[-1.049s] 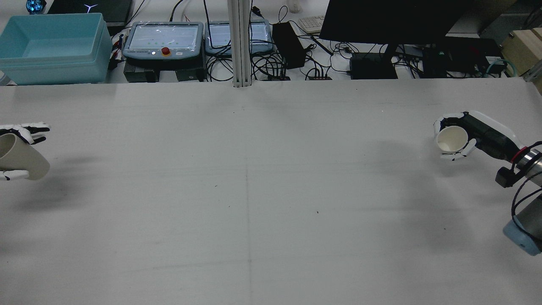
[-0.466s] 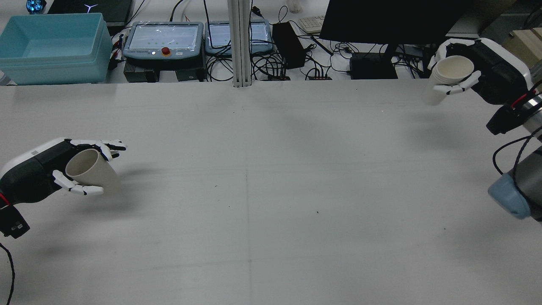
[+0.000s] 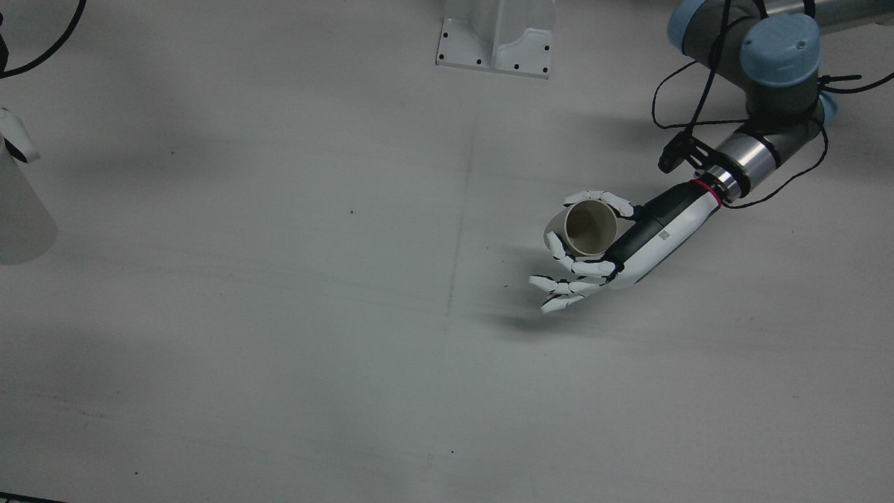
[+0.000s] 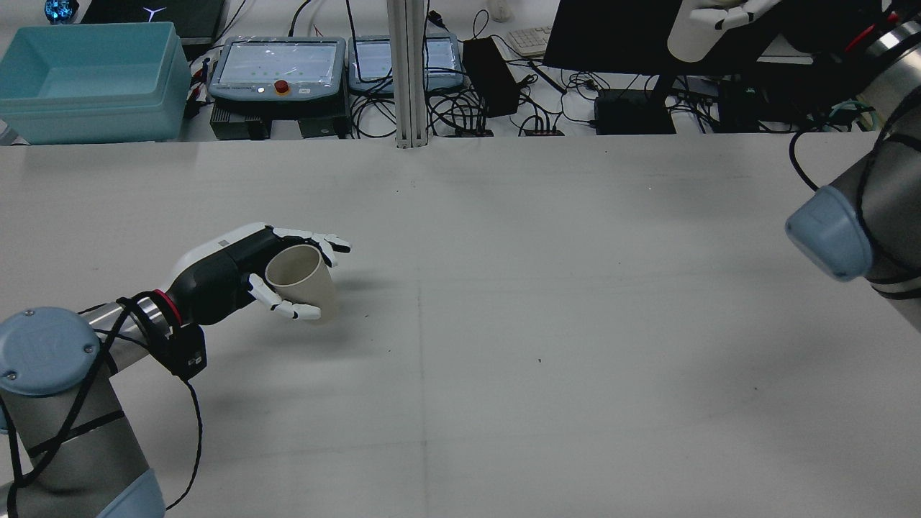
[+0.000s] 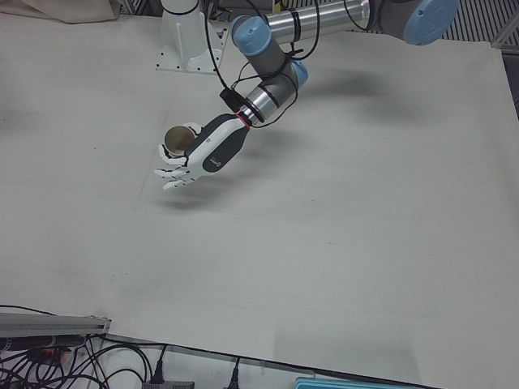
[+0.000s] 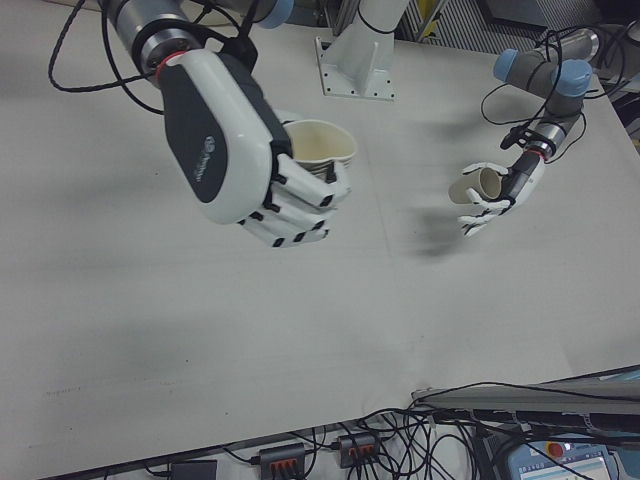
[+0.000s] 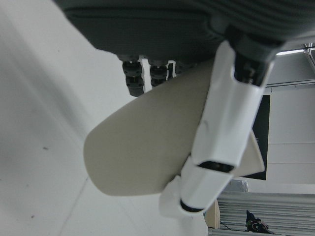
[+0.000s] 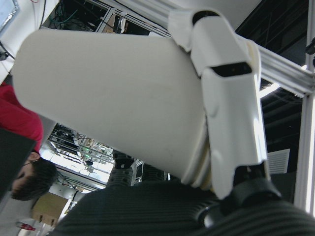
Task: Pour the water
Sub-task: 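Lift both held cups up toward the middle of the table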
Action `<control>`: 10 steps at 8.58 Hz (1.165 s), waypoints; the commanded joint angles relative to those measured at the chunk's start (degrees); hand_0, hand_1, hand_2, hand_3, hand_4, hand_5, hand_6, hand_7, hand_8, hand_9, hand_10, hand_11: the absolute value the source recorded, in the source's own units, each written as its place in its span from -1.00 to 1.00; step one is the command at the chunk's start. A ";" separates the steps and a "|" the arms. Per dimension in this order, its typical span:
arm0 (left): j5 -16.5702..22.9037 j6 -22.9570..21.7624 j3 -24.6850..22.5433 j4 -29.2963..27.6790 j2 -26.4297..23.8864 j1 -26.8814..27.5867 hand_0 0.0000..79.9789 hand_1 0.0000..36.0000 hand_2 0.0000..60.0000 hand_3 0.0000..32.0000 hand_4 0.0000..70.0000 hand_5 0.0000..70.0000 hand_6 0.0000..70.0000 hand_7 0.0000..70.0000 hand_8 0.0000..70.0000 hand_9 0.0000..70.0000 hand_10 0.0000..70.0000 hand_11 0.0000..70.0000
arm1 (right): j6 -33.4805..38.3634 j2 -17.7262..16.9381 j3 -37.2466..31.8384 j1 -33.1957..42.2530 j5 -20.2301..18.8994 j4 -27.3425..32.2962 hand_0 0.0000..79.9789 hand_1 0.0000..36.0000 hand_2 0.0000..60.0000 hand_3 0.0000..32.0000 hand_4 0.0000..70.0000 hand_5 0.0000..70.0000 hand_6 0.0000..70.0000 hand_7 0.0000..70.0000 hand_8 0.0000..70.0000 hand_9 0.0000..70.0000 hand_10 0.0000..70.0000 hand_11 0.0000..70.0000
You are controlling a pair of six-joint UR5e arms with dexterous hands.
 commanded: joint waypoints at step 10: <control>9.08 13.68 -5.94 13.85 -10.73 -13.34 1.00 1.00 1.00 -1.00 1.00 1.00 -0.36 -0.39 -0.72 -0.73 -0.79 -0.59 | -41.05 25.34 -7.63 -20.99 5.12 -19.52 1.00 1.00 1.00 -1.00 0.99 1.00 0.49 1.00 -0.09 0.24 0.00 0.51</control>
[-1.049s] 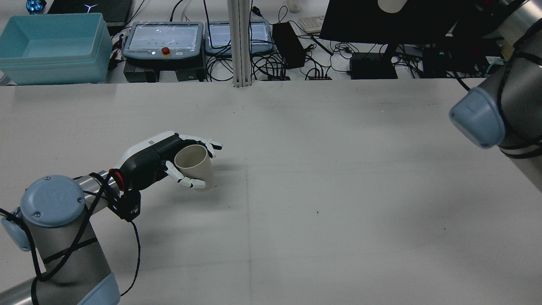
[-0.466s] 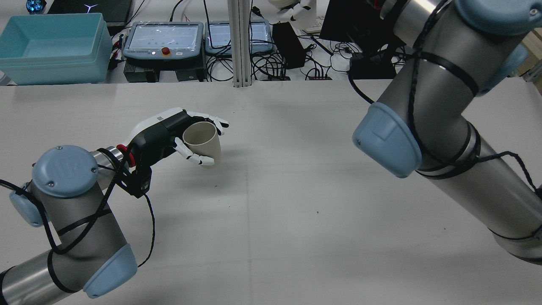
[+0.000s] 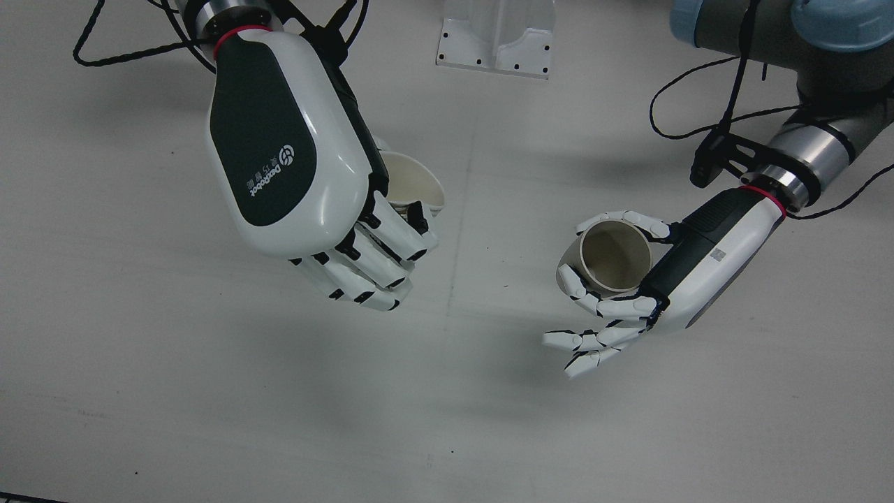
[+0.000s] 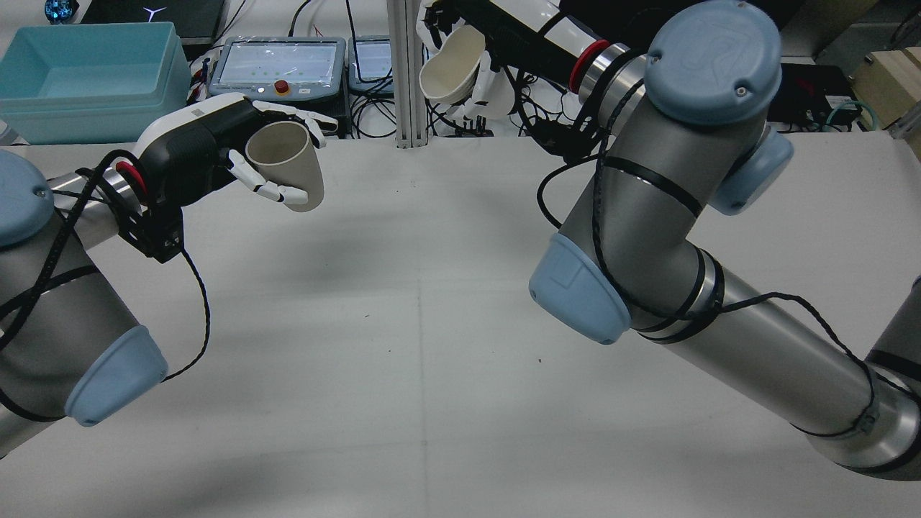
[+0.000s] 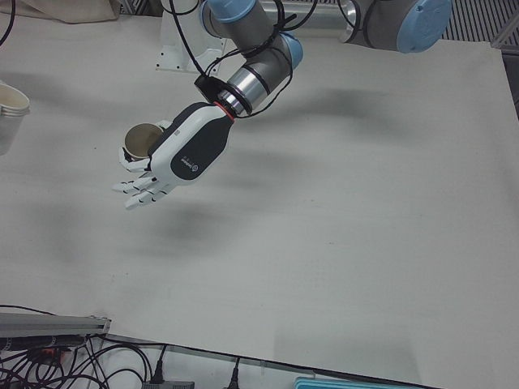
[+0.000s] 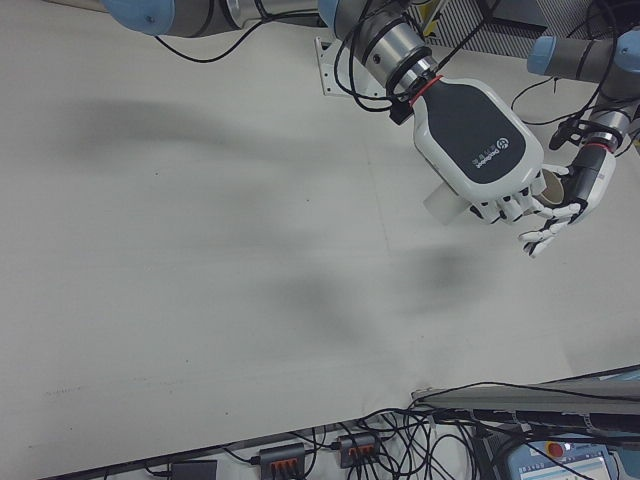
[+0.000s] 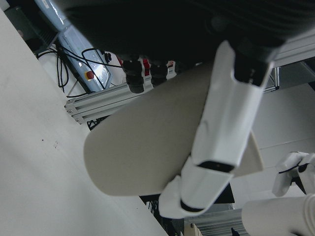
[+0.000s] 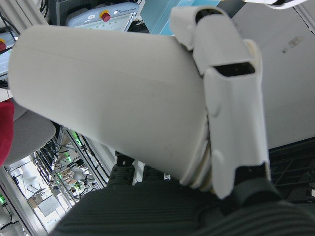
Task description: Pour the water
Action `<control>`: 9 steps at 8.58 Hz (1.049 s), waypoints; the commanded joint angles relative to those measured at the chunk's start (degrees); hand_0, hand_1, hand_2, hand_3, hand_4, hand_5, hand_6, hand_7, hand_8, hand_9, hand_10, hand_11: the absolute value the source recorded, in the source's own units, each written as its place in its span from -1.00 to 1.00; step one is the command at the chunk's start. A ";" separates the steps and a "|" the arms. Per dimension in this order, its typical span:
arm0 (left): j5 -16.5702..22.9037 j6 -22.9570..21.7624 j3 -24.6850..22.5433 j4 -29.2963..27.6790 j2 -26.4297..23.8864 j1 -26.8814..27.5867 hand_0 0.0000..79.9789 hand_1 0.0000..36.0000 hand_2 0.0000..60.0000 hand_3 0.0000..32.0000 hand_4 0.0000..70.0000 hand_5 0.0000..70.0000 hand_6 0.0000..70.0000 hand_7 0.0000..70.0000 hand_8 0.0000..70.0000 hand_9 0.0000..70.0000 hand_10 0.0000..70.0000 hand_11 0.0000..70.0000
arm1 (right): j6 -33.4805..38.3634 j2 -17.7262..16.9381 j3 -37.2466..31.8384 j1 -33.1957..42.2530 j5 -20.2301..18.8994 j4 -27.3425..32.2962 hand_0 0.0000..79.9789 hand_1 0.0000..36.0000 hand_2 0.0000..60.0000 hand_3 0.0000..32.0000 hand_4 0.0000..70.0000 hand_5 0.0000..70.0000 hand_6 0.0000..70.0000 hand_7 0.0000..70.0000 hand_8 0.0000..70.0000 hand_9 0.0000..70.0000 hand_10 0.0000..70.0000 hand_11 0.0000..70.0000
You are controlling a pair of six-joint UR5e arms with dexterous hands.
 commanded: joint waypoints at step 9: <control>4.76 1.20 -7.07 -10.96 18.52 -0.86 1.00 1.00 1.00 -1.00 1.00 1.00 -0.41 -0.40 -0.73 -0.73 -0.75 -0.53 | 22.54 -27.69 14.57 -0.42 14.31 11.64 1.00 1.00 1.00 -1.00 0.18 0.75 0.25 0.76 -0.16 0.14 0.13 0.71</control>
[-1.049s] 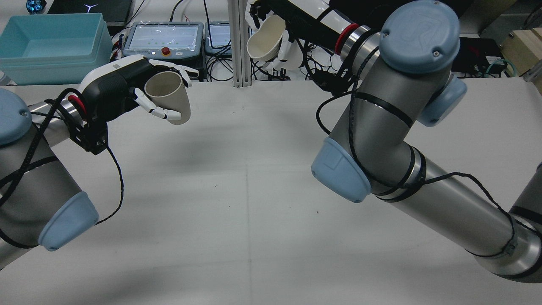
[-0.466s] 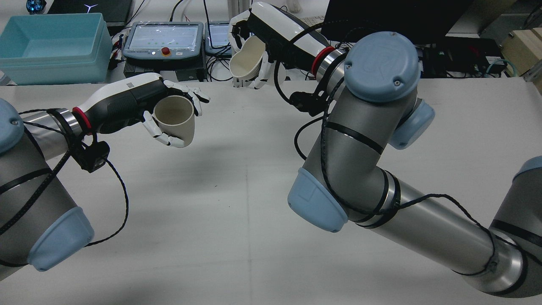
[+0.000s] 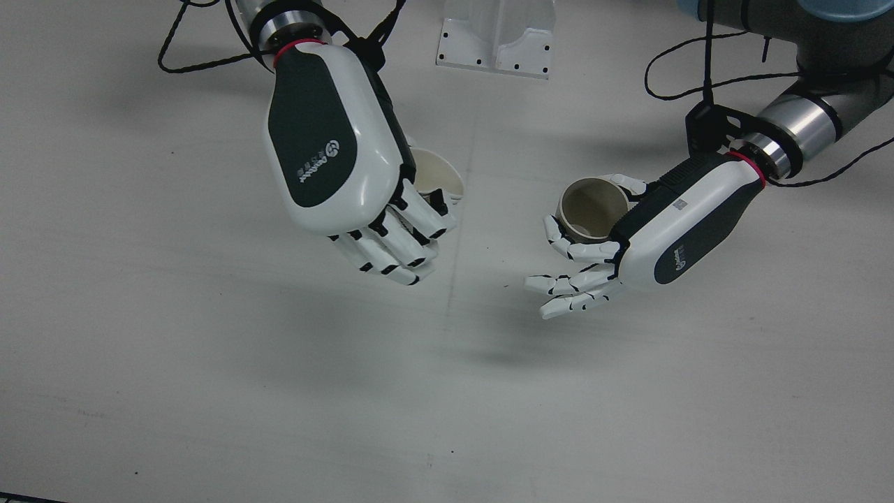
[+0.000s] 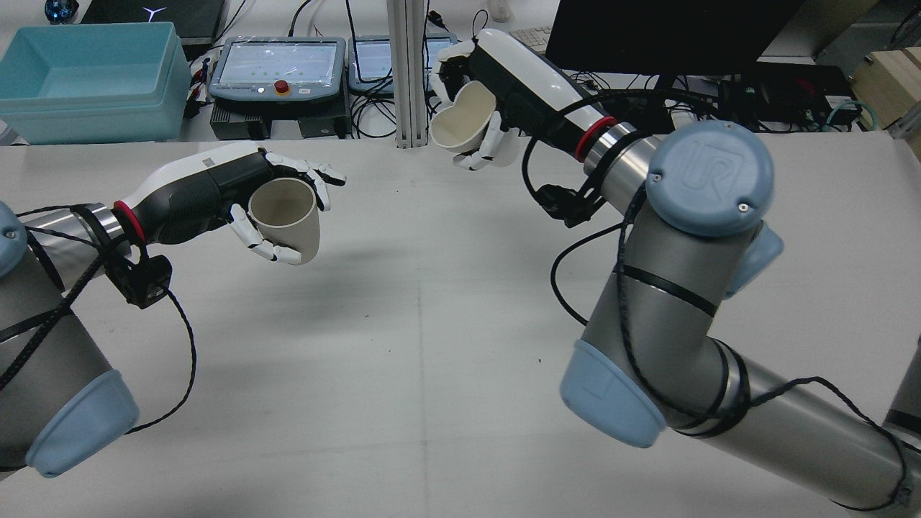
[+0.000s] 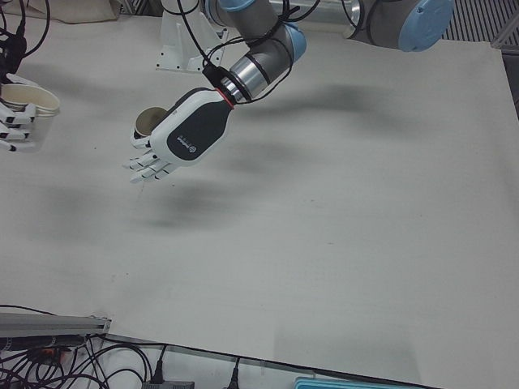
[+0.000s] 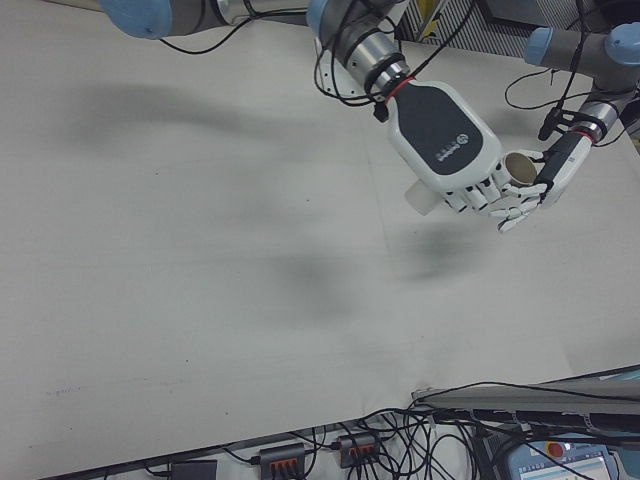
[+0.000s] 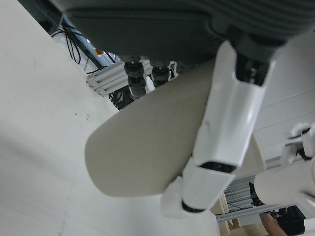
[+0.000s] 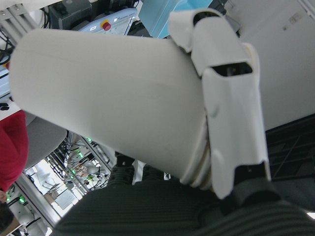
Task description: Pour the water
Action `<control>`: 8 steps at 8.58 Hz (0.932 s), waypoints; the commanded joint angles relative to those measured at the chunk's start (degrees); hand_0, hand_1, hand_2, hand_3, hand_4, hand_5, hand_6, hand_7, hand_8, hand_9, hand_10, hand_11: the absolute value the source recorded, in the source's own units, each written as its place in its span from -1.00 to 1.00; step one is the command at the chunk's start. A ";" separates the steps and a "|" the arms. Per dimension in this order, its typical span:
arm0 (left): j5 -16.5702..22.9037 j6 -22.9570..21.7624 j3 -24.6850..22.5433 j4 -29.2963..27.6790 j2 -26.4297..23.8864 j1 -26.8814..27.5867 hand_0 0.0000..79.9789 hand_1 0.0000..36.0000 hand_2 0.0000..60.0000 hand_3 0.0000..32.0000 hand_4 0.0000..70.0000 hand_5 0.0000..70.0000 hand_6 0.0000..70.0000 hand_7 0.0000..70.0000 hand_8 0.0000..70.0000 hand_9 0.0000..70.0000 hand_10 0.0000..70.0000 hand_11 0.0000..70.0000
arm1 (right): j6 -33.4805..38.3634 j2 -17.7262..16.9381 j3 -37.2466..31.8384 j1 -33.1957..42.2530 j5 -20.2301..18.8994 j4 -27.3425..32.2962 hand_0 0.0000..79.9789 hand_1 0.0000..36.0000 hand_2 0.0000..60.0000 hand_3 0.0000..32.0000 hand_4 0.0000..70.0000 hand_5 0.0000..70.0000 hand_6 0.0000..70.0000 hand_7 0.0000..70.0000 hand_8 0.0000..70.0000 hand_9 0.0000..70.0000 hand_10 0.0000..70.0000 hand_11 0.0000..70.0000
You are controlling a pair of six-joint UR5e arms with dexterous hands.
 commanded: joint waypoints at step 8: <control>15.73 -7.58 8.66 -54.86 51.50 -33.45 1.00 1.00 1.00 -1.00 1.00 1.00 -0.34 -0.36 -0.70 -0.70 -0.71 -0.48 | 15.04 -40.74 1.34 30.86 -11.01 31.68 1.00 1.00 1.00 -1.00 -0.59 0.07 -0.11 0.25 -0.20 0.12 0.23 0.87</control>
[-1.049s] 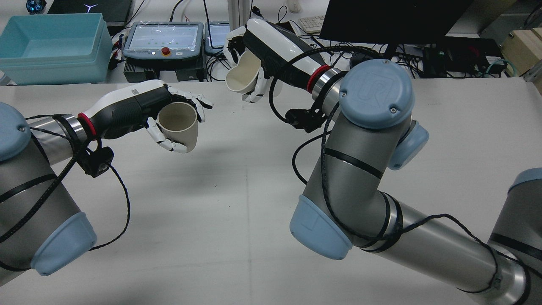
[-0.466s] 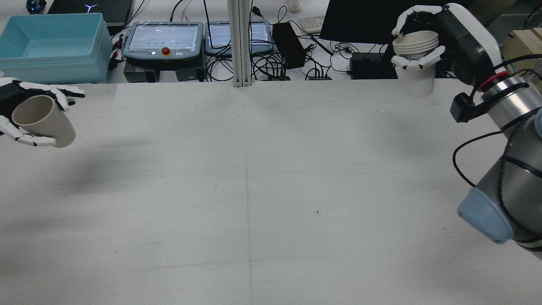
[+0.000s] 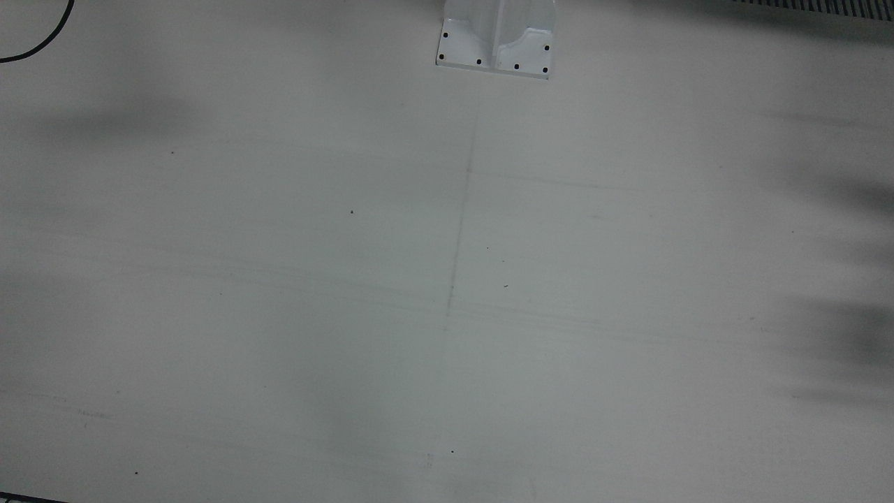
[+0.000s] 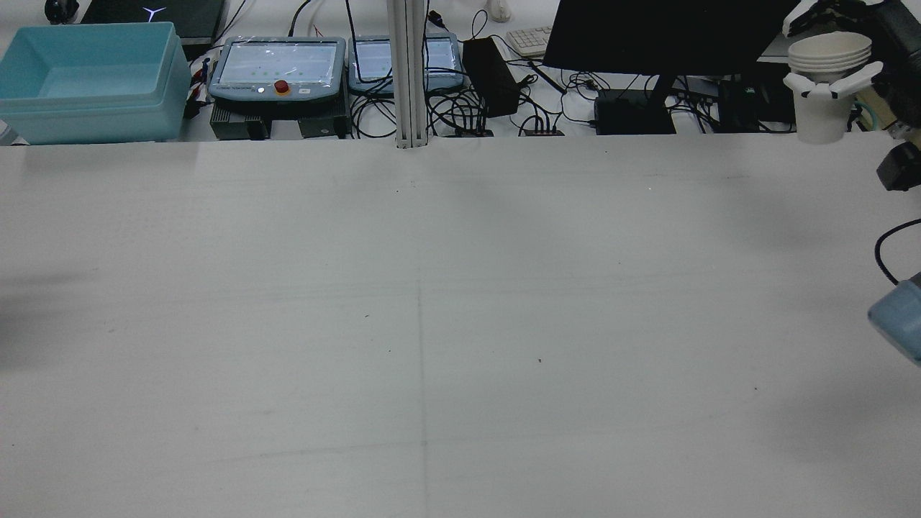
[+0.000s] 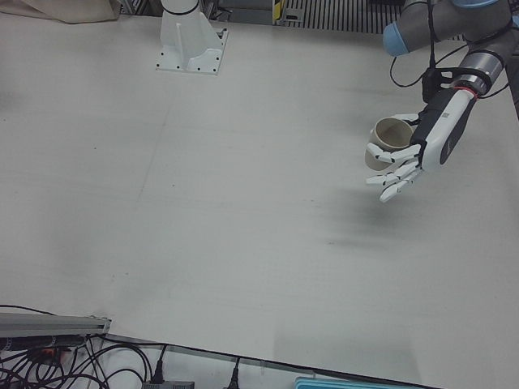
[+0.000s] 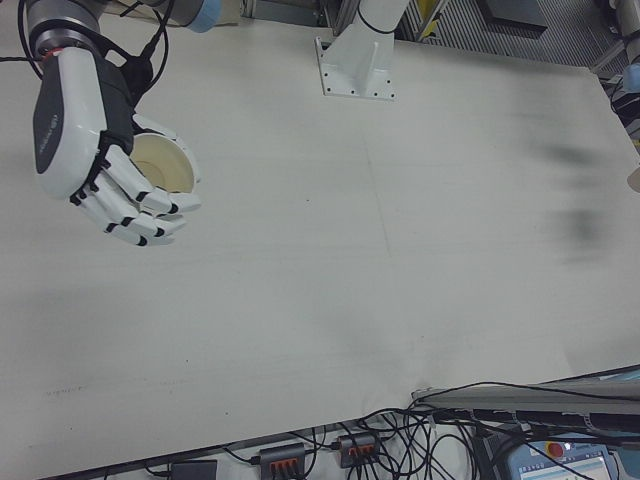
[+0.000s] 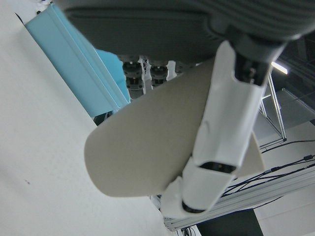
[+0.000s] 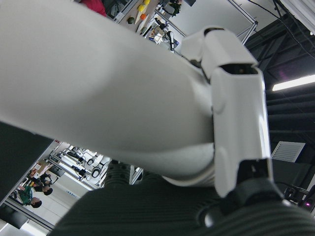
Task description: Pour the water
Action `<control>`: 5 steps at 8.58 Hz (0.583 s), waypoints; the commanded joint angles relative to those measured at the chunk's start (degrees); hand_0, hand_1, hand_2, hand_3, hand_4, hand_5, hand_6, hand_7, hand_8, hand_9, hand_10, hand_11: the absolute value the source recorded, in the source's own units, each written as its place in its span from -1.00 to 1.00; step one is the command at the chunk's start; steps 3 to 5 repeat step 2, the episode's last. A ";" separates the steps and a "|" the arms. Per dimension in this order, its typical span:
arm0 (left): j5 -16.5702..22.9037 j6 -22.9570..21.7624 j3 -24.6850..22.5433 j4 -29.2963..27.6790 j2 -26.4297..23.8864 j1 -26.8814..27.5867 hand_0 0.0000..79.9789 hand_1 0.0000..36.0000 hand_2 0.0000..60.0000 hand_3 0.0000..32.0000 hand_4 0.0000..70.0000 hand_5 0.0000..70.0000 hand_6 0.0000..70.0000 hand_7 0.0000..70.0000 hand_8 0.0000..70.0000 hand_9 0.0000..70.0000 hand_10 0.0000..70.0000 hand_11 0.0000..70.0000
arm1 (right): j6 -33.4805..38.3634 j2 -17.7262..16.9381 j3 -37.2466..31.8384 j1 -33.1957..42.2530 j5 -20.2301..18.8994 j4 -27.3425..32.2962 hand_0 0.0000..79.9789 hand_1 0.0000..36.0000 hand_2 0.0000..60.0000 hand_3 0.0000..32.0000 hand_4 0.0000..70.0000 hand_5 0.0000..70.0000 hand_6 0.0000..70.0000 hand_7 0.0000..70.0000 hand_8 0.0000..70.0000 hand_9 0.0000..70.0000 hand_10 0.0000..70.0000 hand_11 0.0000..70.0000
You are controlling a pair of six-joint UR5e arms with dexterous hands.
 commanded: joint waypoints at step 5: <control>0.18 9.39 4.76 -10.53 6.45 1.19 1.00 1.00 1.00 -1.00 1.00 1.00 -0.31 -0.33 -0.69 -0.69 -0.70 -0.46 | -9.71 -6.45 -2.10 3.76 -7.23 3.23 1.00 1.00 1.00 -1.00 -0.72 -0.02 -0.13 0.18 -0.15 0.17 0.30 0.97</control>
